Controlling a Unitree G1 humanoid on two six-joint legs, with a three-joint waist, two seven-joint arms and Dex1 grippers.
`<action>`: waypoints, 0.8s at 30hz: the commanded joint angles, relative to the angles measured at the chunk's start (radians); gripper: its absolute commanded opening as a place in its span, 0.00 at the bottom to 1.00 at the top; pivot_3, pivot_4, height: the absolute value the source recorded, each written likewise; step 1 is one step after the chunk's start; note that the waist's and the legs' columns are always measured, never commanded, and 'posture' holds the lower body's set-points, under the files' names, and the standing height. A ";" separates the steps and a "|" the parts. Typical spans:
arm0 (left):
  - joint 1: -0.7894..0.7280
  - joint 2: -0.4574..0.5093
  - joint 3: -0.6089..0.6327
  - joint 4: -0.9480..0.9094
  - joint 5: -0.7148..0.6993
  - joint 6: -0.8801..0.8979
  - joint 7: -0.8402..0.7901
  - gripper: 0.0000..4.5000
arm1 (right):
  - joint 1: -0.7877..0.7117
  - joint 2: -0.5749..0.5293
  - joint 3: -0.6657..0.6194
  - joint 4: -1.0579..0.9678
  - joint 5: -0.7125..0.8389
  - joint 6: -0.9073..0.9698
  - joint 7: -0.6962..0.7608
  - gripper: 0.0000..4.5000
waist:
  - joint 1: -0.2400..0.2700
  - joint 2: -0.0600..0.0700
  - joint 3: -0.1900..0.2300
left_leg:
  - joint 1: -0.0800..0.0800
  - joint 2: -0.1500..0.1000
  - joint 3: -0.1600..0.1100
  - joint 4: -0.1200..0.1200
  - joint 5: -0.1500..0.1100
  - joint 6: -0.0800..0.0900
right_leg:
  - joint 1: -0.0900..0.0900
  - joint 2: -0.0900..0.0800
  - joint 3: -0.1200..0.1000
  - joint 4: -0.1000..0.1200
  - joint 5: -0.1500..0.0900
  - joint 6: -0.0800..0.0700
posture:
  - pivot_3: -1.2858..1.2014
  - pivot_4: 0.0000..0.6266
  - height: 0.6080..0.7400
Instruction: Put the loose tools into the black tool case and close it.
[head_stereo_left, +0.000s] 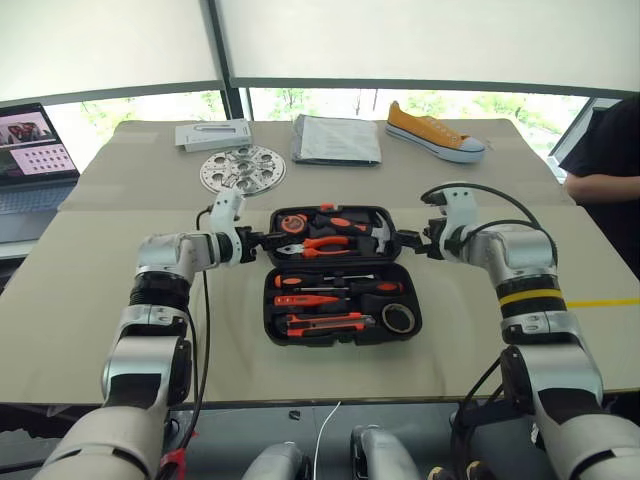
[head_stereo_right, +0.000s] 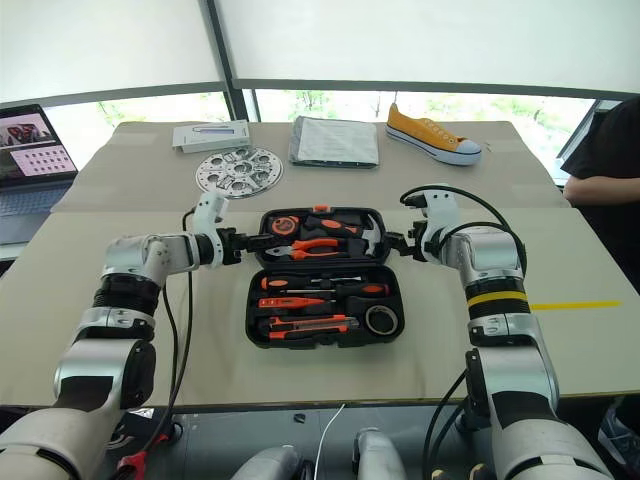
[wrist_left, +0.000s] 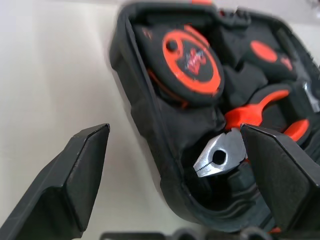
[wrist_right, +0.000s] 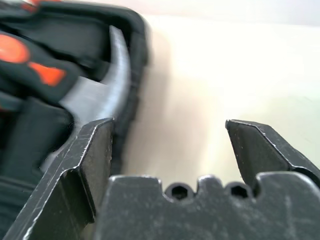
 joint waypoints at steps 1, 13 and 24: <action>-0.042 -0.005 0.031 0.025 -0.005 -0.012 0.006 0.88 | -0.052 0.008 -0.005 0.066 -0.025 -0.070 0.020 0.80 | -0.004 0.000 0.000 | 0.000 0.000 0.000 0.000 0.000 0.000 | 0.000 0.000 0.000 0.000 0.000 0.000 | 0.52 0.24 1.00; -0.054 -0.003 0.054 0.065 0.006 -0.036 0.010 0.01 | -0.071 0.034 0.029 0.157 -0.075 -0.139 0.081 0.00 | 0.006 0.000 0.000 | 0.001 -0.001 -0.001 0.004 -0.001 -0.002 | 0.003 -0.001 0.001 0.002 0.000 0.000 | 0.52 0.24 1.00; 0.008 0.014 0.046 -0.064 -0.003 -0.115 -0.078 0.01 | 0.053 0.017 0.036 -0.116 -0.103 -0.254 0.097 0.00 | 0.006 0.000 0.000 | 0.000 0.000 -0.001 0.004 0.000 -0.001 | 0.000 -0.002 0.002 0.004 0.000 0.000 | 0.52 0.24 1.00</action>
